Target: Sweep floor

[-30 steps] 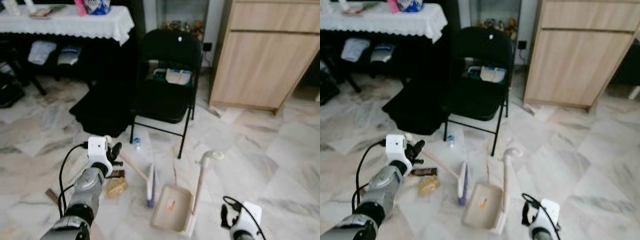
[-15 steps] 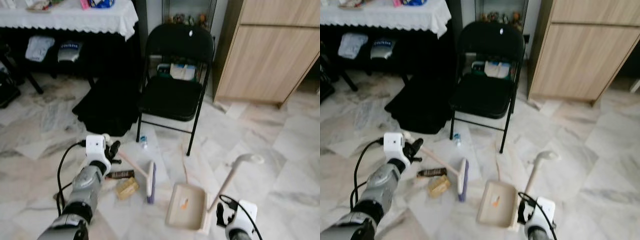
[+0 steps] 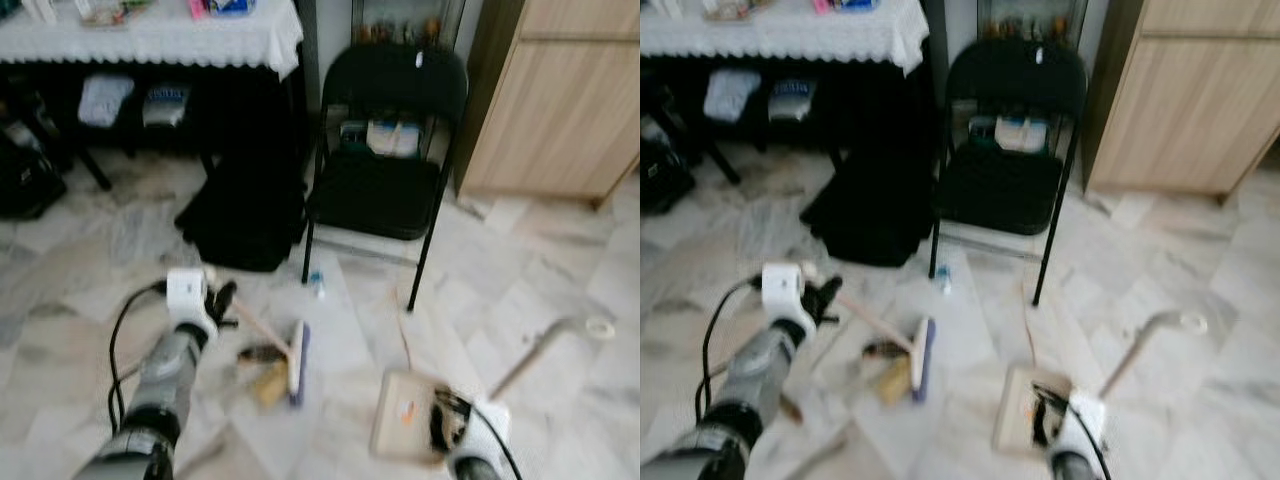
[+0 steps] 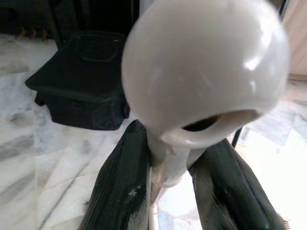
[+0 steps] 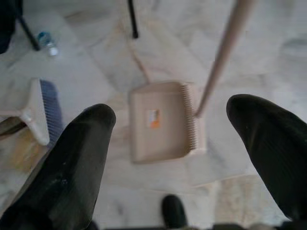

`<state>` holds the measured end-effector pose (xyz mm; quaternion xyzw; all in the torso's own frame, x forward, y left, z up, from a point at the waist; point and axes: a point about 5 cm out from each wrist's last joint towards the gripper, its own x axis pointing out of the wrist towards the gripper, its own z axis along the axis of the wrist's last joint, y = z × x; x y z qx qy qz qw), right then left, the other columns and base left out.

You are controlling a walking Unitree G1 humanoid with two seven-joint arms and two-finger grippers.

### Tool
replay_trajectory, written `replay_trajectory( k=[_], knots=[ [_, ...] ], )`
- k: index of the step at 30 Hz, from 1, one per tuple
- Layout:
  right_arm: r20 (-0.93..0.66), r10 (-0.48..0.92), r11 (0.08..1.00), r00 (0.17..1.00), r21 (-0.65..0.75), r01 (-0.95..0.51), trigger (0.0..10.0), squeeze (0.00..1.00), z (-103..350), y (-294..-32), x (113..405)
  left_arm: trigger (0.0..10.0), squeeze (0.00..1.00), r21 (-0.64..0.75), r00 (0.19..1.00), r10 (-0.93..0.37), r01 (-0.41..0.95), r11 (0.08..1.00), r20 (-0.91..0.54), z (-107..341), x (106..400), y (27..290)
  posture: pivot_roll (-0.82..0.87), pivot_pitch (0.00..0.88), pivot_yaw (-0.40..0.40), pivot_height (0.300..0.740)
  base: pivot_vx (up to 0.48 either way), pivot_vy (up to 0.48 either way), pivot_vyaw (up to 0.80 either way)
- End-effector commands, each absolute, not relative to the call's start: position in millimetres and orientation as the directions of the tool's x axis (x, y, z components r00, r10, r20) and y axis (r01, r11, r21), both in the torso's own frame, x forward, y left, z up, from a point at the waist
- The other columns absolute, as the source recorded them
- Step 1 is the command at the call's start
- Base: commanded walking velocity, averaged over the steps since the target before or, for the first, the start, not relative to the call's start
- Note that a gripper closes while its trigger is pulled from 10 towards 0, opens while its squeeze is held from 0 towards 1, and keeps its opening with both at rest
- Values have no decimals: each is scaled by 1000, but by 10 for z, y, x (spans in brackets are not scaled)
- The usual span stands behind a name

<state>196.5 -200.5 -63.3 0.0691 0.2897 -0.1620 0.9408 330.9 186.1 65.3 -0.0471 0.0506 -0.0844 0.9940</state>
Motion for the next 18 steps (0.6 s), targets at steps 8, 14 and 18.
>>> replay_trajectory(
  k=[8,14,18],
  knots=[
    [-559,-270,941,784,19,338,10000,0,-636,-1993,1944,10000,0,-90,980,-184,177,980,-79,662,3296,1853,-6,89,61,740,0,-94,0],
    [-559,-280,930,780,44,365,10000,0,-640,-1993,1935,10000,0,-91,980,-183,175,980,-79,658,3296,1847,-10,88,58,740,0,-179,0],
    [-557,-281,932,781,34,360,10000,0,-636,-1997,1940,10000,0,-88,980,-184,177,980,-81,658,3299,1839,-12,87,57,740,0,-68,0]
  ],
)
